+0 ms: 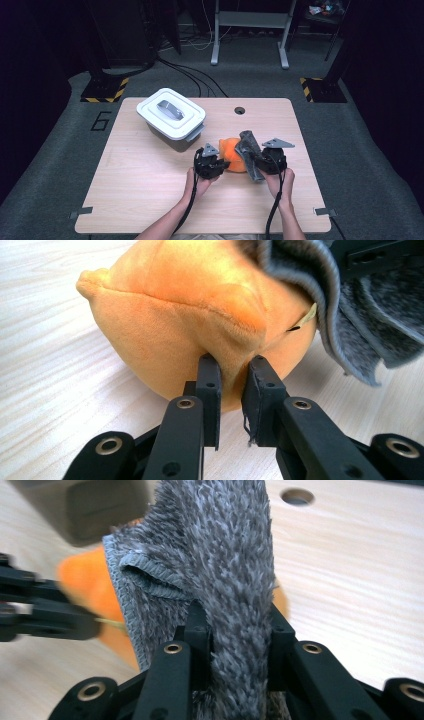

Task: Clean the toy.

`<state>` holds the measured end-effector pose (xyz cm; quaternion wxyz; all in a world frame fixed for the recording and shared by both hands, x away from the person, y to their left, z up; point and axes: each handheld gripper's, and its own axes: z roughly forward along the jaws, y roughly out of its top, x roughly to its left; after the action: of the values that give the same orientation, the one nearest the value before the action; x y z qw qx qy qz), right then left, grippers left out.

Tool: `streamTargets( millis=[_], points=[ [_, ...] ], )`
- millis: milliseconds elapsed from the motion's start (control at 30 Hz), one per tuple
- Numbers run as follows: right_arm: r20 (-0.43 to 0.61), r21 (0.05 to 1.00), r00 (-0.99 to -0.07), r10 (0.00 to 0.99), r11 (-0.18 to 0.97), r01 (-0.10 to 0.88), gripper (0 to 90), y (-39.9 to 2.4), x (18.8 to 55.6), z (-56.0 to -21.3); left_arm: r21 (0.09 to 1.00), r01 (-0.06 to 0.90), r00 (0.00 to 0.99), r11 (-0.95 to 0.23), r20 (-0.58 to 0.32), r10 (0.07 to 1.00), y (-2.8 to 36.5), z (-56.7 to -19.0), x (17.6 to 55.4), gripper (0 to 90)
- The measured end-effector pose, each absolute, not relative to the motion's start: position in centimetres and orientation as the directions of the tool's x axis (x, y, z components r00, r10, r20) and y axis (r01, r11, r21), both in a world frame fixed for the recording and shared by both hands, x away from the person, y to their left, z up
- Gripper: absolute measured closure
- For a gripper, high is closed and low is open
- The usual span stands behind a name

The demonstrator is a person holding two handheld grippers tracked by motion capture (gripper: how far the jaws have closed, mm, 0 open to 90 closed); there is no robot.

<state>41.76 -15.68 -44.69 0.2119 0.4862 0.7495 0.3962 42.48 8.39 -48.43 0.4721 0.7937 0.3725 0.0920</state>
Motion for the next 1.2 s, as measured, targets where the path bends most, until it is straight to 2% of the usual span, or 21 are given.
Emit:
streamTargets(
  millis=[233, 433, 700, 867, 933, 1200],
  points=[
    [0.147, 0.764, -0.380, 0.913, 0.139, 0.630, 70.7, -18.2, 43.1, -46.4, 0.816, 0.502, 0.723, -0.287, -0.215, 0.657, 8.4, -48.5, 42.6, 77.8],
    [0.160, 0.789, -0.392, 0.906, 0.121, 0.602, 70.8, -18.3, 42.3, -45.3, 0.818, 0.500, 0.723, -0.285, -0.213, 0.657, 8.5, -48.6, 42.7, 77.8],
    [0.107, 0.831, -0.512, 0.853, 0.206, 0.516, 70.7, -14.7, 40.6, -42.7, 0.818, 0.491, 0.735, -0.300, -0.204, 0.646, 8.5, -48.5, 42.7, 77.7],
    [0.060, 0.816, -0.576, 0.815, 0.292, 0.499, 70.6, -11.6, 40.4, -43.0, 0.818, 0.490, 0.736, -0.300, -0.204, 0.646, 8.5, -48.6, 42.7, 77.8],
    [0.023, 0.806, -0.573, 0.819, 0.324, 0.495, 70.6, -10.9, 40.6, -43.4, 0.818, 0.490, 0.733, -0.299, -0.202, 0.650, 8.6, -48.6, 42.8, 77.7],
    [0.017, 0.806, -0.556, 0.831, 0.318, 0.500, 70.8, -11.4, 40.8, -43.5, 0.817, 0.492, 0.736, -0.300, -0.206, 0.645, 8.7, -48.8, 42.9, 77.7]
  ],
)
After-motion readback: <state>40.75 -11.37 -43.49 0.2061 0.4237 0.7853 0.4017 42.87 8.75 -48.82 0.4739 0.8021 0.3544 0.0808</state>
